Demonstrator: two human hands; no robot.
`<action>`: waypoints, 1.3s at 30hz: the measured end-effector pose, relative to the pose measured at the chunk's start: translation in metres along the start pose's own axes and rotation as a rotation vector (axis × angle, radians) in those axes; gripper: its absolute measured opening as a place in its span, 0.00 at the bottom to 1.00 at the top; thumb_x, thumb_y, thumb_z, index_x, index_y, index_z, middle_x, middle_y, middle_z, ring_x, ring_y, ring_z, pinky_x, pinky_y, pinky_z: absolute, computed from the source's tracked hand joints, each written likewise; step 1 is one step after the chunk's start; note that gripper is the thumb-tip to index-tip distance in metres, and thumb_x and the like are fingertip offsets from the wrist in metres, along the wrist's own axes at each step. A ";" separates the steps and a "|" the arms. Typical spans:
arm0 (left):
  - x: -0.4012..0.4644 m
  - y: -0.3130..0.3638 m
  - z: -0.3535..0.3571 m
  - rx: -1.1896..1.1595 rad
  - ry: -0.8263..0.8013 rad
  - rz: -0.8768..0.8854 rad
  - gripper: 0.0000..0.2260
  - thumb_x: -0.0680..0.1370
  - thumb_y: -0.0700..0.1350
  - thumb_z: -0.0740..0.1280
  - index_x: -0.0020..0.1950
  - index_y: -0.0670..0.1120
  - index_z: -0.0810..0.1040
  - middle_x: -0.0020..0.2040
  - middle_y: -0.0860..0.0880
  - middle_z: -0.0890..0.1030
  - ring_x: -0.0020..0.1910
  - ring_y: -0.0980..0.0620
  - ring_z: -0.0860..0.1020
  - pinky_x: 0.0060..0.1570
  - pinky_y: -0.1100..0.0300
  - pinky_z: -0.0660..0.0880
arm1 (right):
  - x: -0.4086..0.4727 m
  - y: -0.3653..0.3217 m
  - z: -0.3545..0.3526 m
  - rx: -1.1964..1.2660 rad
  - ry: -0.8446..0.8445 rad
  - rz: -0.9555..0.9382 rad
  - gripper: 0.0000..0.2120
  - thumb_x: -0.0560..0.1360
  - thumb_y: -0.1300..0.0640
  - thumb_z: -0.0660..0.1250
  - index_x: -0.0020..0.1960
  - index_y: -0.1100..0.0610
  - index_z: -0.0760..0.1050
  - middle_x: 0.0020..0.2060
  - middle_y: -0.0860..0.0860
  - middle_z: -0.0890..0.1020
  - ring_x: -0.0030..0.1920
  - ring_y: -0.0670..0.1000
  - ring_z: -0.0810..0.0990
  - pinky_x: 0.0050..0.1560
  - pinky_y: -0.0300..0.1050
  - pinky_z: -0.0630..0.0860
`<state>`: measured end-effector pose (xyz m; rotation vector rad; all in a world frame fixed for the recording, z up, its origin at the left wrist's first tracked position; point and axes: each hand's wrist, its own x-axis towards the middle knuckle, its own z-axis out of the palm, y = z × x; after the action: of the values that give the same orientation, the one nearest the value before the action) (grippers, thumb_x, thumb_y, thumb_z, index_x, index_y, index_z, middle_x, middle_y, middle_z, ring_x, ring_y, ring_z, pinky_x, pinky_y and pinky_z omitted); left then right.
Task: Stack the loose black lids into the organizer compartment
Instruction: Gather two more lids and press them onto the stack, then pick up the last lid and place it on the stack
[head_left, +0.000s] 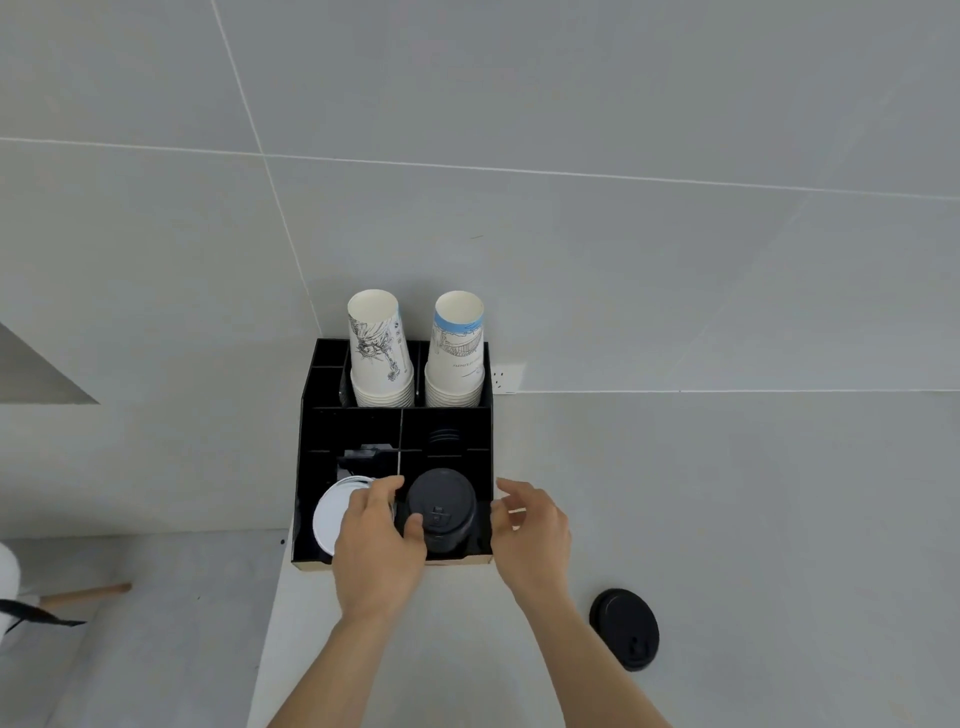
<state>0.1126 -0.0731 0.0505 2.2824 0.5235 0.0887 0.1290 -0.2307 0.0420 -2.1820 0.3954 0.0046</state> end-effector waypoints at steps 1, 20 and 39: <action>-0.003 0.004 0.001 -0.018 0.011 0.019 0.18 0.75 0.44 0.71 0.65 0.53 0.74 0.57 0.52 0.77 0.53 0.51 0.79 0.49 0.55 0.76 | -0.001 0.006 -0.008 0.004 0.022 0.022 0.13 0.77 0.56 0.65 0.60 0.46 0.79 0.47 0.44 0.82 0.45 0.45 0.81 0.48 0.44 0.78; -0.118 0.077 0.136 -0.028 -0.684 -0.030 0.22 0.79 0.47 0.64 0.73 0.54 0.68 0.69 0.53 0.74 0.63 0.55 0.76 0.63 0.57 0.74 | -0.029 0.155 -0.133 -0.074 -0.014 0.381 0.20 0.76 0.52 0.67 0.68 0.48 0.72 0.61 0.49 0.78 0.56 0.51 0.80 0.57 0.52 0.79; -0.131 0.076 0.141 -0.194 -0.775 -0.190 0.28 0.74 0.42 0.72 0.72 0.52 0.69 0.59 0.56 0.77 0.60 0.54 0.78 0.56 0.62 0.73 | -0.032 0.154 -0.132 0.095 -0.111 0.463 0.22 0.74 0.57 0.69 0.67 0.51 0.73 0.58 0.50 0.81 0.55 0.52 0.80 0.55 0.48 0.78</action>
<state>0.0509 -0.2683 0.0192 1.8692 0.2923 -0.7733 0.0363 -0.4108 0.0057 -1.9427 0.8105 0.3531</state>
